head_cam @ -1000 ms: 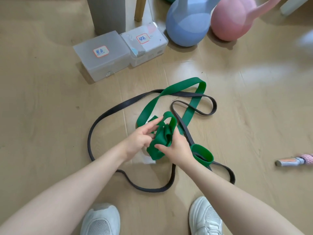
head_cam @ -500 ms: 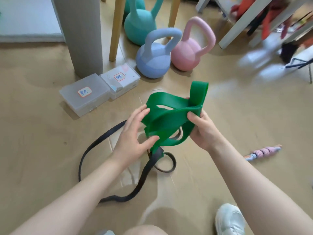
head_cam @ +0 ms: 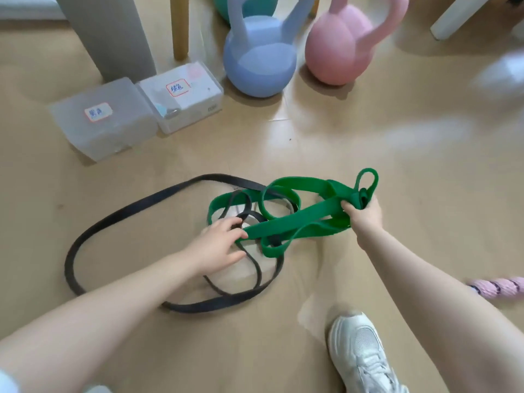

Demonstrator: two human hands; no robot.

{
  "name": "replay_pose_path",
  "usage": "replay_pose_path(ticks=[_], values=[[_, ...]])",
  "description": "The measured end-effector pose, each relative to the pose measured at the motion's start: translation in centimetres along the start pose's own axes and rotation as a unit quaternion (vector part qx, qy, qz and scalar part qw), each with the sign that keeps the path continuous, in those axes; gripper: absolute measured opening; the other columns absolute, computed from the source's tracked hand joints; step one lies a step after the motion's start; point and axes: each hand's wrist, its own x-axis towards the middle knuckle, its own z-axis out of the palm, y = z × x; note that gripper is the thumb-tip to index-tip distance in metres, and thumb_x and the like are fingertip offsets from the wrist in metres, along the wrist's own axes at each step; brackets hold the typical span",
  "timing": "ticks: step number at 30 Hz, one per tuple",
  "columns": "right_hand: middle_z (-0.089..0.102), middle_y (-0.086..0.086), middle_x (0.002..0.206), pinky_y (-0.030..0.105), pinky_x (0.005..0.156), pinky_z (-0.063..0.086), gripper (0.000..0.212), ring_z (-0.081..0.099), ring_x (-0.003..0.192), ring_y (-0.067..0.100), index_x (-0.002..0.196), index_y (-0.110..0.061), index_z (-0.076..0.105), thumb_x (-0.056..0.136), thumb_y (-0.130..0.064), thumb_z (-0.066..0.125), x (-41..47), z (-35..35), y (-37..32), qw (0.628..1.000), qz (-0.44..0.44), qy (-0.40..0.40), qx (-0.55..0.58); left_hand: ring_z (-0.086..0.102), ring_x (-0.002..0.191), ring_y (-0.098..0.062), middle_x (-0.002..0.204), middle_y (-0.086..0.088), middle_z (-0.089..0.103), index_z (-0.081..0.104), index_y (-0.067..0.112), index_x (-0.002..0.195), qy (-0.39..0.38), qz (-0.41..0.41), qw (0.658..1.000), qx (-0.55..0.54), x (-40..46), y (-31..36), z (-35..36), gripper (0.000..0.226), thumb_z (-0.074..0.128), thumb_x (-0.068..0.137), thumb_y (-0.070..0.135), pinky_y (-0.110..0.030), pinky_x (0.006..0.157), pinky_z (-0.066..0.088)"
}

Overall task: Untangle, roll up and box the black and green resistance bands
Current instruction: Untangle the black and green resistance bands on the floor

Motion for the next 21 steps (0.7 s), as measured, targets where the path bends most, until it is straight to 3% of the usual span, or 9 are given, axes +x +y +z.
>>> replay_pose_path(ticks=[3,4,6,9,11,13,15,18,21], values=[[0.031,0.014,0.147,0.042,0.110,0.028,0.084,0.029,0.134,0.033,0.140,-0.002,0.023,0.081,-0.040,0.068,2.8,-0.3,0.4,0.971,0.113,0.016,-0.209,0.012,0.143,-0.023,0.155,-0.004,0.016,0.040,0.022,0.137,-0.013,-0.043,0.997,0.066,1.8,1.4,0.6,0.048,0.049,0.092,0.035,-0.037,0.115,0.016],[0.014,0.016,0.154,0.043,0.115,0.016,0.093,0.016,0.141,0.033,0.145,-0.001,0.011,0.081,-0.039,0.067,2.7,-0.1,0.0,0.958,0.088,0.029,-0.271,0.014,0.143,-0.023,0.155,-0.005,0.018,0.042,0.020,0.136,0.007,-0.042,0.996,0.080,2.1,1.8,0.7,0.046,0.050,0.092,0.031,-0.036,0.115,0.015],[-0.001,0.017,0.156,0.043,0.115,0.002,0.090,0.004,0.143,0.033,0.147,-0.004,0.004,0.085,-0.029,0.063,1.3,0.8,-0.6,0.925,-0.150,0.029,-0.348,0.023,0.140,-0.026,0.151,-0.007,0.030,0.050,0.016,0.130,0.068,-0.013,0.992,0.110,2.5,2.7,0.7,0.040,0.053,0.090,0.020,-0.038,0.114,0.017],[0.019,0.015,0.154,0.043,0.116,0.005,0.065,0.014,0.142,0.032,0.144,-0.012,0.030,0.088,-0.033,0.057,-2.3,3.6,-2.3,0.775,-0.491,-0.170,-0.359,0.027,0.140,-0.023,0.148,0.003,0.037,0.045,0.018,0.137,0.065,-0.027,0.989,0.131,2.5,3.4,0.3,0.045,0.047,0.092,0.015,-0.039,0.115,0.018],[0.028,0.010,0.152,0.042,0.116,0.004,0.068,0.020,0.141,0.028,0.143,-0.013,0.031,0.087,-0.046,0.054,-4.5,6.4,-2.2,0.660,-0.536,-0.300,-0.433,0.020,0.142,-0.019,0.151,0.009,0.030,0.034,0.023,0.143,0.016,-0.085,0.986,0.142,2.2,3.9,-0.1,0.049,0.037,0.095,0.015,-0.033,0.115,0.015],[0.041,0.010,0.142,0.042,0.111,0.021,0.065,0.038,0.131,0.029,0.140,-0.010,0.028,0.089,-0.040,0.054,-5.8,8.7,-1.5,0.594,-0.538,-0.342,-0.490,0.018,0.141,-0.018,0.151,0.010,0.030,0.034,0.025,0.143,0.028,-0.124,0.984,0.122,1.8,4.7,0.0,0.049,0.034,0.096,0.013,-0.031,0.113,0.014],[0.047,0.012,0.129,0.038,0.095,0.037,0.044,0.049,0.117,0.032,0.132,-0.008,0.035,0.092,-0.021,0.049,-5.9,9.8,-0.7,0.569,-0.566,-0.321,-0.502,0.021,0.139,-0.019,0.149,0.007,0.032,0.038,0.023,0.141,0.075,-0.176,0.980,0.060,1.2,5.5,0.6,0.047,0.034,0.096,0.012,-0.032,0.112,0.017],[0.049,0.013,0.121,0.036,0.074,0.040,0.031,0.053,0.106,0.033,0.122,-0.007,0.043,0.091,-0.005,0.044,-4.8,8.9,-0.9,0.541,-0.585,-0.307,-0.521,0.027,0.136,-0.022,0.148,-0.001,0.032,0.037,0.017,0.140,0.160,-0.266,0.949,-0.049,0.4,6.1,2.5,0.048,0.036,0.094,0.008,-0.039,0.112,0.024],[0.050,0.011,0.112,0.035,0.059,0.035,0.022,0.058,0.090,0.033,0.111,-0.008,0.042,0.090,-0.003,0.043,-2.7,6.3,-1.3,0.602,-0.549,-0.298,-0.498,0.027,0.136,-0.027,0.152,-0.005,0.023,0.027,0.013,0.144,0.204,-0.349,0.908,-0.109,0.4,6.1,4.2,0.055,0.041,0.092,0.008,-0.040,0.113,0.024]])
